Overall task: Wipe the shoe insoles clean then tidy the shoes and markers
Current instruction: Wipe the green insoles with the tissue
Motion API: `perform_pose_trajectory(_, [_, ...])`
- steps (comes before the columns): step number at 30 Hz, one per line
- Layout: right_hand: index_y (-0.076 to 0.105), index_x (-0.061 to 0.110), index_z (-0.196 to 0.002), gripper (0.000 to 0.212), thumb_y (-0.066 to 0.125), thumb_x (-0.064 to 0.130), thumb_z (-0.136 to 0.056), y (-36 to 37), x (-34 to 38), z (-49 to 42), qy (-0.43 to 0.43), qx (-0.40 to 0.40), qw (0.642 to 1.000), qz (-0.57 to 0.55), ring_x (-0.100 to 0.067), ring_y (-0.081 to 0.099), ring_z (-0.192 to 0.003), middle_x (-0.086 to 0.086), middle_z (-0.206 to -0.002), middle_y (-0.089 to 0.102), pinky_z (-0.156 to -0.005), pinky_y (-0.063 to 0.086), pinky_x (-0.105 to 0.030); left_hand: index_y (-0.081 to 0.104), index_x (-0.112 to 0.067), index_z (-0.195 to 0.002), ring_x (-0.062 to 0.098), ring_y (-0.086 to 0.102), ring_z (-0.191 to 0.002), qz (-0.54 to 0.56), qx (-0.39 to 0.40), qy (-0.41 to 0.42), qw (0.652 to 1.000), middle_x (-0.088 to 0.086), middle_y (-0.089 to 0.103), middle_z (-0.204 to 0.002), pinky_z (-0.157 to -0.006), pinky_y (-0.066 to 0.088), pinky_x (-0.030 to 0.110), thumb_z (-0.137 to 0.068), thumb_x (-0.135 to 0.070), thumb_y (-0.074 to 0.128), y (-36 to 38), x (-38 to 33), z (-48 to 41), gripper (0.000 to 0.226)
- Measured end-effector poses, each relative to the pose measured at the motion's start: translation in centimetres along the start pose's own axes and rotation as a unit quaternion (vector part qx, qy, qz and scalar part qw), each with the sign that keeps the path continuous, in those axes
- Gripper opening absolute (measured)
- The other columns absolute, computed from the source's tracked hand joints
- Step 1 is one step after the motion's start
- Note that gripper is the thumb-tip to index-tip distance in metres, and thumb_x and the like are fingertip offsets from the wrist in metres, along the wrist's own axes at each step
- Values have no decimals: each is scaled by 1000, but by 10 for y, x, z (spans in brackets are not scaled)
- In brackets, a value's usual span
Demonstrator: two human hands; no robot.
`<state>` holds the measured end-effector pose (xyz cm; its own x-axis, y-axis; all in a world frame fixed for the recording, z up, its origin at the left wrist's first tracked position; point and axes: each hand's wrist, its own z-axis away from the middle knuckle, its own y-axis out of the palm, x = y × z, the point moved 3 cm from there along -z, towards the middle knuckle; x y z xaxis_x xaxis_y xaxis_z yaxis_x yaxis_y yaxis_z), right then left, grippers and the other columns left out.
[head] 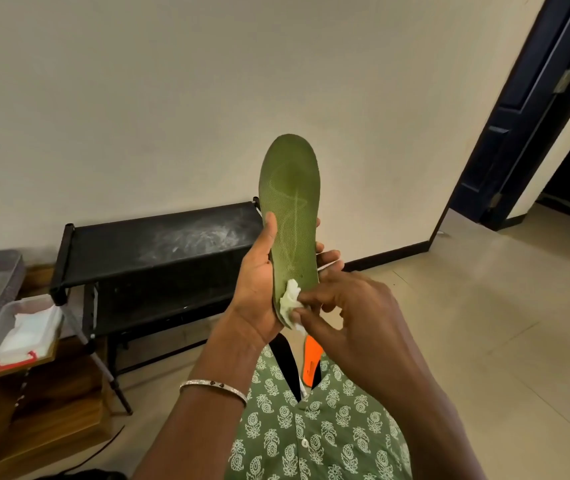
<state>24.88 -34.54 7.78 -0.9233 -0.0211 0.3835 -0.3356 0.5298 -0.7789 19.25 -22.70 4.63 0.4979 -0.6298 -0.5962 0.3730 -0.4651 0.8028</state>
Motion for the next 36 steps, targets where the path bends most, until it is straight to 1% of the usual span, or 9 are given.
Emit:
perform_pose_trajectory(5, [70, 27, -96, 17, 78, 28, -82, 6, -8, -6, 79, -152, 984, -39, -4, 56, -72, 16, -79, 64, -64, 46, -24, 63, -7, -129, 23, 66, -89, -19, -3, -18, 1000, 10, 64, -97, -94, 51, 41, -89, -62, 53, 7, 3, 4, 69])
perform_pose_trajectory(9, [74, 25, -105, 20, 75, 25, -86, 9, -9, -7, 72, -121, 988, -59, 1, 55, -70, 14, -92, 67, -64, 38, -6, 65, -8, -120, 23, 67, -84, -17, -2, -31, 999, 9, 65, -97, -78, 60, 38, -90, -62, 50, 6, 4, 4, 64])
perform_pose_trajectory(14, [78, 34, -93, 11, 76, 35, -83, 2, -7, 0, 38, 31, 997, -66, -5, 57, -70, 19, -77, 64, -58, 35, -13, 64, -1, -122, 31, 66, -99, -9, -6, -12, 1000, 14, 65, -94, -104, 47, 50, -92, -63, 52, 0, 3, 2, 70])
perform_pose_trajectory(18, [79, 32, -94, 13, 76, 31, -82, 5, -10, -3, 61, -64, 994, -69, -4, 58, -67, 17, -79, 67, -59, 41, -15, 61, -6, -133, 28, 62, -104, -17, 11, -23, 1000, 10, 63, -96, -102, 48, 48, -89, -64, 52, 7, 4, 3, 73])
perform_pose_trajectory(22, [77, 22, -106, 20, 74, 25, -86, 16, -7, -6, 77, -159, 983, -46, -1, 56, -69, 10, -93, 67, -61, 38, -10, 55, -6, -140, 21, 61, -92, -28, 14, -37, 999, 9, 61, -97, -91, 51, 38, -91, -64, 47, 9, 8, 2, 76])
perform_pose_trajectory(28, [79, 30, -98, 12, 72, 29, -88, 3, 0, 1, -11, 10, 999, -33, 1, 49, -66, 19, -77, 56, -59, 31, -11, 56, -2, -136, 30, 64, -99, -2, 17, -7, 1000, 12, 62, -95, -104, 48, 51, -94, -62, 47, 2, 1, 2, 74])
perform_pose_trajectory(30, [79, 32, -98, 12, 72, 31, -88, 1, 1, 4, -28, 29, 999, -26, 1, 50, -66, 20, -76, 57, -59, 32, -12, 54, 1, -138, 31, 65, -99, 9, 21, 3, 1000, 14, 61, -95, -107, 46, 53, -96, -61, 47, 2, 2, 1, 76])
perform_pose_trajectory(33, [80, 28, -97, 13, 72, 27, -87, 4, 1, 0, -8, -53, 997, -47, -4, 54, -66, 14, -77, 61, -56, 43, -22, 54, 0, -139, 32, 62, -105, 17, 24, -8, 1000, 14, 61, -98, -113, 40, 53, -94, -63, 49, 4, 6, 1, 77])
perform_pose_trajectory(36, [78, 22, -105, 20, 66, 27, -89, 11, 3, -6, 12, -141, 989, -35, -7, 56, -68, 8, -85, 62, -56, 47, -26, 49, -4, -144, 44, 39, -140, 15, 45, -31, 998, 21, 51, -123, -120, 26, 55, -94, -65, 49, 5, 10, 0, 79])
